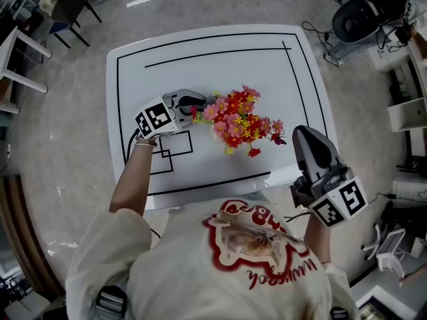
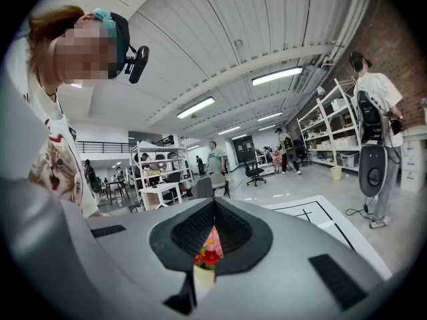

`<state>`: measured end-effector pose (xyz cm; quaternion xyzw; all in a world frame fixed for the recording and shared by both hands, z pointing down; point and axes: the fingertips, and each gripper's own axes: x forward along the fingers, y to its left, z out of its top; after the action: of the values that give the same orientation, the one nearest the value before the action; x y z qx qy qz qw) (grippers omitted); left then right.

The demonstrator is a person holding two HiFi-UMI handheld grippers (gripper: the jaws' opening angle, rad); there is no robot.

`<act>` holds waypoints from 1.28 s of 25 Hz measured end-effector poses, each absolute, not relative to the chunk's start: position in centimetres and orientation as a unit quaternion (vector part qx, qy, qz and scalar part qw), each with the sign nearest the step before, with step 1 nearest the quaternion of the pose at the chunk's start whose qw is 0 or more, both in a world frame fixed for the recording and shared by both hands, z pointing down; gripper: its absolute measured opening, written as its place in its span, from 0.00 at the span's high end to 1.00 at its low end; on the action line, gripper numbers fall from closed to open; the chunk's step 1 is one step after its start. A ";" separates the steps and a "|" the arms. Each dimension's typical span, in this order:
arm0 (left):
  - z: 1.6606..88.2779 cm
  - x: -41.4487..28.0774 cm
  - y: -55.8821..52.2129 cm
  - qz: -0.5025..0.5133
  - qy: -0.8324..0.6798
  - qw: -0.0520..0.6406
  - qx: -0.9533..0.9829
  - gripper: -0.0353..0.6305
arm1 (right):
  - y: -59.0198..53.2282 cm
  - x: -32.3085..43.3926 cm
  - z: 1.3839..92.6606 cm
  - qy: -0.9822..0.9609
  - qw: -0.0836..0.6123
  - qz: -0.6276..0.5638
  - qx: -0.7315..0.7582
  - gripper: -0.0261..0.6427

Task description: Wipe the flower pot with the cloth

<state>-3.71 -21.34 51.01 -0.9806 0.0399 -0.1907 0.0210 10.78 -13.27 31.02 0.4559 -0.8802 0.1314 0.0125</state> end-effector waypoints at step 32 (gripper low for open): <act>51.2 -5.5 -19.0 -0.202 0.122 -0.009 -0.972 0.84 | -12.1 10.5 31.1 -0.898 -0.006 0.135 0.418 0.96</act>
<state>-5.51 -19.00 51.21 -0.9717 0.1217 -0.2024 -0.0089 10.50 -12.07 31.09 0.4179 -0.8984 0.1351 -0.0057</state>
